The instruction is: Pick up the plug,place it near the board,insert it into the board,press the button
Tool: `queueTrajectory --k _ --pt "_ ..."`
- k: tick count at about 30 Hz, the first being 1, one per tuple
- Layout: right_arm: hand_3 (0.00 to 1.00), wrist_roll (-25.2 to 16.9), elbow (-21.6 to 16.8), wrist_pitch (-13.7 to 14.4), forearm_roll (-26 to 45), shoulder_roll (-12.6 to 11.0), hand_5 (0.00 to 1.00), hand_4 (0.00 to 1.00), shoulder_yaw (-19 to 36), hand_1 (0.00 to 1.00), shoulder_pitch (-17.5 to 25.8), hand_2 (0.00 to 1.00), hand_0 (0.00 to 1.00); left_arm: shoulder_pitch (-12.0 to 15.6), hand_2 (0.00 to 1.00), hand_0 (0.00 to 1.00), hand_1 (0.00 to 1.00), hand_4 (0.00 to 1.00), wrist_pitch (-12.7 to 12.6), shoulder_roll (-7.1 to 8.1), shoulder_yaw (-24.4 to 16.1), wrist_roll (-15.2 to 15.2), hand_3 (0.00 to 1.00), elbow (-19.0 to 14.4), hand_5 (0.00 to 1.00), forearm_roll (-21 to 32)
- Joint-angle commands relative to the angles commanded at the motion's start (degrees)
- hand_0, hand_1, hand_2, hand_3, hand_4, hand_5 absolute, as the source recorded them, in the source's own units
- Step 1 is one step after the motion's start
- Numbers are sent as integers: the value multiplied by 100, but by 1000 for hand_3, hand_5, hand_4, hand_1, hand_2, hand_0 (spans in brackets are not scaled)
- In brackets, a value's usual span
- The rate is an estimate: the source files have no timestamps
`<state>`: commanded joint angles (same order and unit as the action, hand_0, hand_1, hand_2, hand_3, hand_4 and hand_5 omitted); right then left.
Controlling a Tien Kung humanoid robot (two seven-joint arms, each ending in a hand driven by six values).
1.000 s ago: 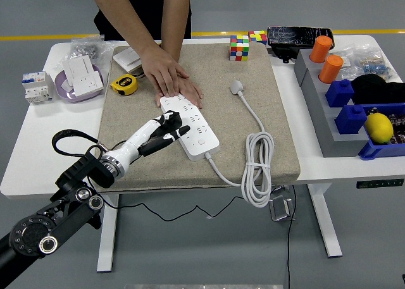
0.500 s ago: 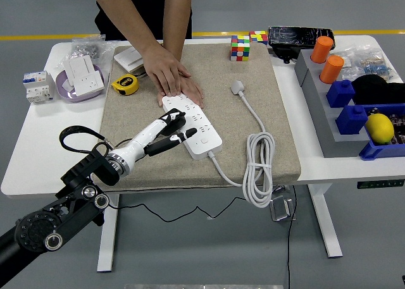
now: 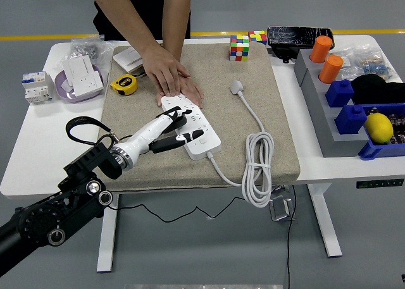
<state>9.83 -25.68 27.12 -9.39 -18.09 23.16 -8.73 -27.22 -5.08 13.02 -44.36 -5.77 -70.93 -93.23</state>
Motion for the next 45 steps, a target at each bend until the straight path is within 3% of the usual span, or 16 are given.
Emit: queueTrajectory --k 9,15,18,21,28,34,40,45 --pt "929 3 0 -5 -5 -7 995 998 4 958 -5 893 998 -199 994 998 998 998 -23 -23 46 16 964 99 998 -268" --pt "929 4 1 -2 -3 -3 998 998 12 958 -1 893 998 -157 994 998 998 998 -96 -5 -24 0 963 11 998 -352" --pt "929 5 0 -4 -9 0 998 998 24 957 5 891 998 -60 993 998 998 998 -198 36 -115 -64 961 -234 998 -481" --pt "929 4 -1 -2 -20 4 998 998 49 957 3 891 998 214 993 998 998 998 -235 49 -437 -207 961 -708 998 -755" --pt "929 6 10 -6 -10 8 998 998 70 957 44 891 998 878 993 998 998 998 38 88 -1029 -574 965 -1670 998 -720" --pt "928 2 1 -3 -35 8 998 998 103 957 47 890 998 1116 998 998 998 998 77 153 -1066 -532 978 -1462 998 -638" --pt "926 4 3 -7 -28 10 998 998 87 956 66 889 998 1156 998 998 998 998 22 100 -1011 -377 989 -1011 998 -675" --pt "926 3 3 -5 -22 2 998 998 77 957 76 889 998 1148 998 998 998 998 31 103 -928 -341 988 -853 998 -698"
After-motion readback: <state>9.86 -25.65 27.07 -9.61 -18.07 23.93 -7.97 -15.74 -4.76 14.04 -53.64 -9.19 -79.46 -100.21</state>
